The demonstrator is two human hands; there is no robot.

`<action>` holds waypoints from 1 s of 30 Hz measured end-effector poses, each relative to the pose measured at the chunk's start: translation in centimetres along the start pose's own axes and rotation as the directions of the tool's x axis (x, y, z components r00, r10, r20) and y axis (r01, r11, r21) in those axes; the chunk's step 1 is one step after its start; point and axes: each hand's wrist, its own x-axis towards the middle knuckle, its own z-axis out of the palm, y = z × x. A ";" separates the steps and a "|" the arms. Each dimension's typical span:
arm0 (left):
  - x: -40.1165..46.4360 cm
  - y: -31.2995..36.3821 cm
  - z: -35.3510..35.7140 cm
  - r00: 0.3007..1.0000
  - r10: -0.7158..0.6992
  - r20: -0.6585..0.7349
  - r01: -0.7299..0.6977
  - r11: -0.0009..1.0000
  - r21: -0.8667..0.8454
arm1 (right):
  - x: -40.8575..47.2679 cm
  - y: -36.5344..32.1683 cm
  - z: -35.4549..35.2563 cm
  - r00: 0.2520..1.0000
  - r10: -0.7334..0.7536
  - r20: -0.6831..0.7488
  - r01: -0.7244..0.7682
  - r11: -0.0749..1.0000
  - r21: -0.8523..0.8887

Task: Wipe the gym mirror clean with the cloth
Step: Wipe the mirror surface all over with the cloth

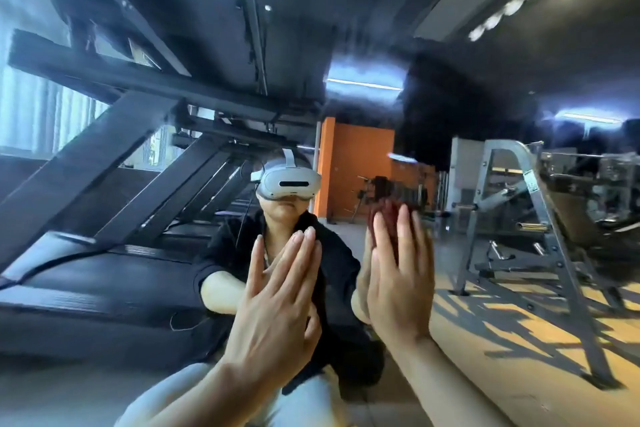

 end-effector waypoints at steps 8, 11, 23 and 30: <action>-0.7 1.4 0.9 0.993 -0.063 0.099 0.063 0.998 0.000 | -3.5 0.7 -2.7 0.973 -0.122 0.196 0.126 0.992 -0.011; -0.6 1.2 0.6 0.993 -0.052 0.103 0.053 0.999 -0.007 | 4.7 -0.6 -1.4 0.989 0.130 0.072 -0.132 0.991 0.026; -5.1 -9.1 -2.3 0.963 -0.262 -0.071 0.265 0.963 0.042 | 7.3 -9.1 1.8 0.985 -0.157 0.068 0.146 0.978 0.147; -7.2 -12.8 -3.0 0.917 -0.377 -0.127 0.388 0.918 0.079 | 0.9 -16.3 2.2 0.847 -0.520 0.110 0.494 0.847 0.197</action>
